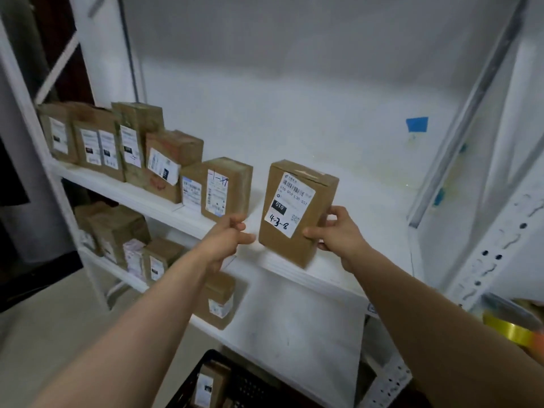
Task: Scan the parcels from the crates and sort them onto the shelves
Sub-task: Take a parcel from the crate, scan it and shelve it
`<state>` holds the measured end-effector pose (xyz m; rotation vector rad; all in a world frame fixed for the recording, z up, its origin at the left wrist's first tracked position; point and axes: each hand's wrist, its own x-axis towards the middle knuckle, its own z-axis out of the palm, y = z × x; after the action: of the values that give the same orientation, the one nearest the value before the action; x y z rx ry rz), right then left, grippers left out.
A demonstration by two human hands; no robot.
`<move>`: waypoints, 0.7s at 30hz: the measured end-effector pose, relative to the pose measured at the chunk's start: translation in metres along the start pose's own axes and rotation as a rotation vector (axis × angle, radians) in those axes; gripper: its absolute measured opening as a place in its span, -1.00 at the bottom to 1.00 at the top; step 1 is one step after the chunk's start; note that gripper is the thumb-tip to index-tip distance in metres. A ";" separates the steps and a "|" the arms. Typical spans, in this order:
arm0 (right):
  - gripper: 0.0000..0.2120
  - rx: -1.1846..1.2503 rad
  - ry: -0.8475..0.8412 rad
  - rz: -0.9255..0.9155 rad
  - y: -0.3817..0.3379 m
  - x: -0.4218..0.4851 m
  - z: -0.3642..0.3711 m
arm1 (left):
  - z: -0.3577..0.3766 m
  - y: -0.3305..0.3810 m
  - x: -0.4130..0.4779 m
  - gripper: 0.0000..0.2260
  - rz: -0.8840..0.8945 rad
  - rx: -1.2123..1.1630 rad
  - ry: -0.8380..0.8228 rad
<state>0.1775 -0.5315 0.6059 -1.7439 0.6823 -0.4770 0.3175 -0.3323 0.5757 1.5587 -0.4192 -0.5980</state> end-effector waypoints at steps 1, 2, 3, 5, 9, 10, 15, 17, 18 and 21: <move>-0.34 -0.013 0.018 0.012 0.003 0.009 0.008 | -0.006 -0.001 0.004 -0.59 -0.010 0.024 -0.006; -0.32 -0.037 0.030 0.028 0.007 0.017 0.015 | -0.012 -0.002 0.009 -0.64 -0.018 0.053 -0.010; -0.30 -0.058 0.038 0.047 0.011 0.025 0.023 | -0.018 -0.003 0.015 -0.68 -0.022 0.086 -0.013; -0.28 -0.061 0.057 0.087 0.019 0.037 0.037 | -0.030 -0.006 0.029 -0.67 -0.030 0.147 -0.029; -0.28 -0.040 0.083 0.109 0.020 0.057 0.062 | -0.046 -0.011 0.051 -0.57 -0.063 0.175 -0.061; -0.28 -0.042 0.083 0.106 0.018 0.062 0.067 | -0.048 -0.012 0.056 -0.58 -0.070 0.175 -0.069; -0.27 -0.053 0.099 0.126 0.013 0.083 0.088 | -0.060 -0.015 0.076 -0.63 -0.088 0.181 -0.103; -0.26 -0.055 0.102 0.140 0.011 0.089 0.093 | -0.064 -0.017 0.083 -0.62 -0.088 0.184 -0.107; -0.26 -0.054 0.099 0.146 0.010 0.091 0.094 | -0.066 -0.017 0.085 -0.62 -0.088 0.183 -0.107; -0.27 -0.052 0.080 0.172 0.009 0.094 0.096 | -0.072 -0.019 0.091 -0.63 -0.103 0.175 -0.109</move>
<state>0.3068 -0.5264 0.5686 -1.7040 0.9002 -0.4149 0.4309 -0.3276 0.5467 1.7277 -0.4854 -0.7445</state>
